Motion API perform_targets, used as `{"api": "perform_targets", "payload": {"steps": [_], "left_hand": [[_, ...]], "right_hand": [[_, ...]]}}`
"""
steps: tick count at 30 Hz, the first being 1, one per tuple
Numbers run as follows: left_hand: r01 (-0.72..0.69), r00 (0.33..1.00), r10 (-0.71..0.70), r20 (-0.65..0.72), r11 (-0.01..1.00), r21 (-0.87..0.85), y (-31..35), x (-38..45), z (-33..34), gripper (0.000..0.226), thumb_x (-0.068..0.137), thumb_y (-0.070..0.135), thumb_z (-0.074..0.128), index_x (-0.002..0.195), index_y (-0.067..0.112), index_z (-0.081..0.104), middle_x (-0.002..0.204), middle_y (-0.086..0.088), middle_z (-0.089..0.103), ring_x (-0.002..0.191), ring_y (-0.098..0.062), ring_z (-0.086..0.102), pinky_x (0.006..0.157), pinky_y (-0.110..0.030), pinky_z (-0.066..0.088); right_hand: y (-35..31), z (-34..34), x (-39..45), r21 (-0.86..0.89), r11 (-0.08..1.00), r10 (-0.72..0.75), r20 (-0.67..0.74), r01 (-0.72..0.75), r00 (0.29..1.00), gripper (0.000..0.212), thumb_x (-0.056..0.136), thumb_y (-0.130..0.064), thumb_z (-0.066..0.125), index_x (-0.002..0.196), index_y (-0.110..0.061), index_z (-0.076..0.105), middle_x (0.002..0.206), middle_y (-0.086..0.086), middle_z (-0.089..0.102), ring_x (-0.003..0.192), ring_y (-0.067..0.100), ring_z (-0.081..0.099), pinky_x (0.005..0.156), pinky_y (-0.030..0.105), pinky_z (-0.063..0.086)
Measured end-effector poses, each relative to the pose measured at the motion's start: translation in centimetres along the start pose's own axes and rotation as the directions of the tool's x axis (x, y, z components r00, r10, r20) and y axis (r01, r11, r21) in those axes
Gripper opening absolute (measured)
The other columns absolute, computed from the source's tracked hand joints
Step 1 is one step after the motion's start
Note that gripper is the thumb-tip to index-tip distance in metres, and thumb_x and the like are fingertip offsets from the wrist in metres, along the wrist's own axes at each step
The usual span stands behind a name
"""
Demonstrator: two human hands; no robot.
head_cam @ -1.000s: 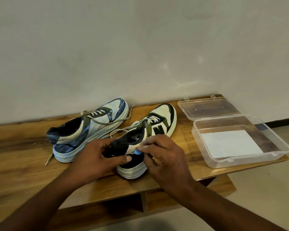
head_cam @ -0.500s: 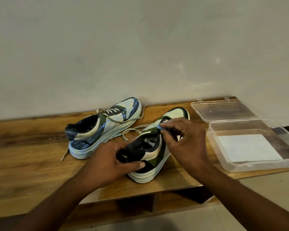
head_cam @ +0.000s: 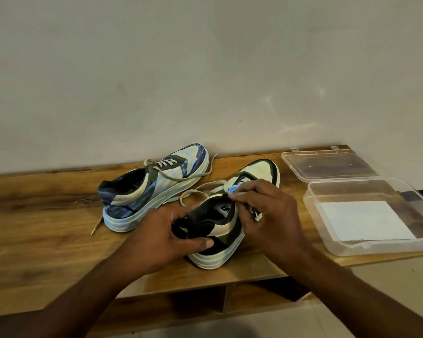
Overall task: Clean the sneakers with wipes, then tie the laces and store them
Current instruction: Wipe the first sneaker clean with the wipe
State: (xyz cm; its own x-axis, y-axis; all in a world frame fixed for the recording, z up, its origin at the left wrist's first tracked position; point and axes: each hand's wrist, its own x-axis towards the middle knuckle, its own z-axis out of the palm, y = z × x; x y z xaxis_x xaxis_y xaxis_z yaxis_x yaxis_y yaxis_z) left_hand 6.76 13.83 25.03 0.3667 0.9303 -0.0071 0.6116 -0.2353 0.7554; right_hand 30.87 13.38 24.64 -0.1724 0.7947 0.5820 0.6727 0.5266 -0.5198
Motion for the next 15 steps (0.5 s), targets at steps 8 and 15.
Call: {"api": "perform_targets", "payload": {"steps": [8, 15], "left_hand": [[0.022, 1.0, -0.022, -0.004, 1.0, -0.006, -0.1, 0.0, 0.1, 0.055, 0.071, 0.052, 0.089, 0.122, 0.051, 0.069, 0.105, 0.029, 0.074, 0.099, 0.004, 0.069, 0.086, -0.031, 0.06], [0.001, 0.996, -0.004, -0.084, 0.999, -0.033, 0.1, -0.3, 0.6, 0.054, 0.071, 0.049, 0.09, 0.12, 0.054, 0.067, 0.103, 0.03, 0.074, 0.097, 0.007, 0.069, 0.079, -0.012, 0.053]], "right_hand": [[6.1, -1.1, 1.8, -0.163, 0.952, 0.232, -0.167, -0.259, 0.958, 0.025, 0.079, 0.007, 0.076, 0.098, -0.009, 0.081, 0.092, 0.003, 0.073, 0.078, 0.011, 0.064, 0.075, 0.041, 0.061], [0.7, -0.6, -0.3, -0.054, 0.968, 0.244, 0.003, -0.244, 0.97, 0.024, 0.079, -0.004, 0.082, 0.099, -0.018, 0.08, 0.097, -0.007, 0.072, 0.085, 0.002, 0.066, 0.076, 0.023, 0.06]]}}
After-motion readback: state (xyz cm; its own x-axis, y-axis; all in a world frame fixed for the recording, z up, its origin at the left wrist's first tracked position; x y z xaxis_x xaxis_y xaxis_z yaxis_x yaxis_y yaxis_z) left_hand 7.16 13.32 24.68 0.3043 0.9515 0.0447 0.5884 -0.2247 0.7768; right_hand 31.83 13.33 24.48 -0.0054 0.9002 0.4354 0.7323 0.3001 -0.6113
